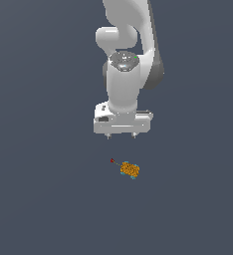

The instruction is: Pick up the object and move it to a goal position.

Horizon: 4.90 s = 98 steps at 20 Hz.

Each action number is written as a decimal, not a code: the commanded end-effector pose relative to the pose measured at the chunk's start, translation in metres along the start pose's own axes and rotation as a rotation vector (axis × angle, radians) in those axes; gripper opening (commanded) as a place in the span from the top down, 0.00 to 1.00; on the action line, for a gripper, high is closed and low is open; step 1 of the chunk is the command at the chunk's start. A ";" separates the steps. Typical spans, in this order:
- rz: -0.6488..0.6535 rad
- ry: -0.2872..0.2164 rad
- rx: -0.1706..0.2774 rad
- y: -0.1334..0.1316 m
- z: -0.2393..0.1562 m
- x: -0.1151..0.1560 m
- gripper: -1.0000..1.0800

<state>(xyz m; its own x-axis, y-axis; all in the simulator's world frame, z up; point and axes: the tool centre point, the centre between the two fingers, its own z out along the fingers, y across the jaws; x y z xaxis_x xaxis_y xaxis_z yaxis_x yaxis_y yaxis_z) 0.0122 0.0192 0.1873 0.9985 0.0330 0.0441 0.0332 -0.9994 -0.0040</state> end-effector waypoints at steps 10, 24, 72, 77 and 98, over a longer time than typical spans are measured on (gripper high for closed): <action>-0.005 -0.013 0.016 -0.021 0.007 -0.005 0.04; -0.067 -0.016 0.013 -0.022 0.013 -0.002 0.04; -1.153 -0.042 0.022 -0.012 0.123 0.055 0.04; -1.160 -0.042 0.022 -0.012 0.124 0.055 0.04; -1.165 -0.042 0.022 -0.012 0.175 0.053 1.00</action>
<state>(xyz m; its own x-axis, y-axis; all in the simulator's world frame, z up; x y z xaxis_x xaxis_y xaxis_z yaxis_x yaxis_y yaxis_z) 0.0718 0.0338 0.0151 0.3647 0.9311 -0.0008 0.9311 -0.3647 -0.0007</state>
